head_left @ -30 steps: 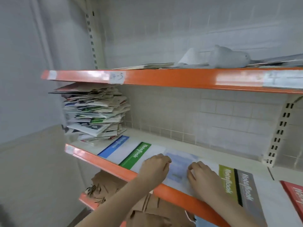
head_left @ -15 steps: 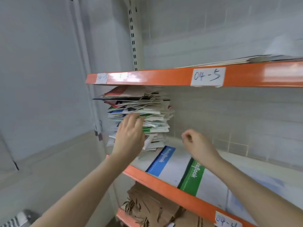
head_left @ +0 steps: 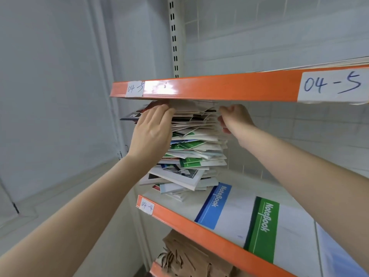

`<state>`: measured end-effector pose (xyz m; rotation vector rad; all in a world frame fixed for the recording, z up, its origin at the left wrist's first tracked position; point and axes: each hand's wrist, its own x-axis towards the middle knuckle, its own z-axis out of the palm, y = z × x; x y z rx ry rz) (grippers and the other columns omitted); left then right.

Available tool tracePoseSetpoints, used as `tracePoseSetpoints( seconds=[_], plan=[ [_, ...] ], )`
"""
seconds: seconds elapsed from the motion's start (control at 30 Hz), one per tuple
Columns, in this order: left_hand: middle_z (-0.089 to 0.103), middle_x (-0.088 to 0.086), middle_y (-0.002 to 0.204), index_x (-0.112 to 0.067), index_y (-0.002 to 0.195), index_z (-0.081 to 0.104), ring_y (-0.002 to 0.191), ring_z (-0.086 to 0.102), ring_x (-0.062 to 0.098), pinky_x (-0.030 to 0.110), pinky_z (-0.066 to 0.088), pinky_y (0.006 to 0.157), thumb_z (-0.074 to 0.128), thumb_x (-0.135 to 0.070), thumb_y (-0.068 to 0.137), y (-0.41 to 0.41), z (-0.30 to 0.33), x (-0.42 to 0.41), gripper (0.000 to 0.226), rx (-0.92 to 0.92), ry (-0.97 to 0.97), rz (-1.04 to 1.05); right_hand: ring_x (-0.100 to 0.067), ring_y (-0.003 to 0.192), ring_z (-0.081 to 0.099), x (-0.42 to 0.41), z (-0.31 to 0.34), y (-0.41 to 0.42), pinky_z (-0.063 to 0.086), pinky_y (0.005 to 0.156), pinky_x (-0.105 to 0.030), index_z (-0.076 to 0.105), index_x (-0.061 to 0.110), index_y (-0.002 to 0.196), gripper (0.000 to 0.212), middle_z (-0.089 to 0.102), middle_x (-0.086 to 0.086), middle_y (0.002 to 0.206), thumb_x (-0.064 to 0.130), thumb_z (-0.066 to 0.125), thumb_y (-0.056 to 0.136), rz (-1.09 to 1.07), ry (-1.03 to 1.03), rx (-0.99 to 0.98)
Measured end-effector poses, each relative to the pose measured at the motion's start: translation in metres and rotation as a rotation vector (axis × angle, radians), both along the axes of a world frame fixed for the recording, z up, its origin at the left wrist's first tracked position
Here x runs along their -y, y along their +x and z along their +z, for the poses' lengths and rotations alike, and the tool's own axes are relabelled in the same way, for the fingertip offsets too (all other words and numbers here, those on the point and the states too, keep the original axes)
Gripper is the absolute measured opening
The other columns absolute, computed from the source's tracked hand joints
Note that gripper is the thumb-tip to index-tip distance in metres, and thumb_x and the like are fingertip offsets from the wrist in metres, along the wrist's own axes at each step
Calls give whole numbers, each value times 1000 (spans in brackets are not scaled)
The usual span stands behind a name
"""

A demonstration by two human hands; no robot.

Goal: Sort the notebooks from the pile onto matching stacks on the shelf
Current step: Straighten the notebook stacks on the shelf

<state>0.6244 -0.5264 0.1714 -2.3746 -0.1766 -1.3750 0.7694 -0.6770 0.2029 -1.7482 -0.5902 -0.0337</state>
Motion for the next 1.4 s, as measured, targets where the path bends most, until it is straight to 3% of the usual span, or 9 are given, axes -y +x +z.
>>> tracePoseSetpoints(
  seconds=[0.1,0.2,0.53,0.7,0.83,1.0,1.1,1.23,1.4],
  plan=[
    [63,13,112,-4,119,58,104,57,34,43,41,94,35,-34,95,6,7,-6,45,-141,-84,163,-23,66,54,-10,7,-1,47,63,-33,47,11,80,26,57,-14,79,29,44,98,94,81,-135],
    [58,7,126,-18,135,48,118,48,30,46,34,98,31,-48,97,9,14,-12,51,-217,-206,309,-16,59,59,-19,13,0,50,47,-20,39,9,114,29,62,-15,90,30,50,97,161,240,-334],
    [64,9,113,-19,120,60,103,51,38,43,33,79,39,-33,102,7,15,-14,31,-107,-212,208,-13,56,52,-29,17,3,43,36,-14,52,3,91,3,52,-12,75,-1,53,91,229,430,-615],
    [66,7,98,-19,105,68,92,54,36,42,35,74,44,-37,98,9,8,-6,31,-2,-167,128,-10,51,41,-13,11,1,36,43,-14,48,12,76,14,45,-1,63,10,46,89,207,440,-704],
    [65,9,96,-13,104,69,93,56,34,42,41,78,41,-38,93,9,4,10,39,9,-206,-27,-16,72,54,-2,5,3,54,60,-29,50,7,85,18,52,-8,80,22,60,88,256,453,-814],
    [60,13,104,-2,110,65,102,47,20,14,28,91,45,-23,93,1,-1,33,34,5,-233,-339,-24,82,63,-1,6,-1,58,50,-31,53,2,103,13,60,-17,95,1,57,90,353,611,-876],
    [57,9,107,-3,110,61,102,47,17,14,29,88,43,-23,94,-6,-9,39,31,67,-297,-354,-27,80,62,4,6,-1,57,49,-33,50,1,93,7,58,-18,95,-5,52,90,327,631,-855],
    [55,-9,95,-19,103,55,90,52,10,18,40,76,44,-15,98,-17,-20,49,13,216,-806,-369,-27,80,66,24,-1,0,59,53,-33,54,-3,104,17,63,-18,92,-7,53,87,339,717,-861],
    [65,4,94,-11,115,52,84,66,18,28,56,72,40,-32,102,-15,-22,59,27,248,-1553,-540,-29,90,70,70,-11,-2,60,67,-36,54,-2,113,27,66,-20,107,-7,53,87,321,771,-848]
  ],
)
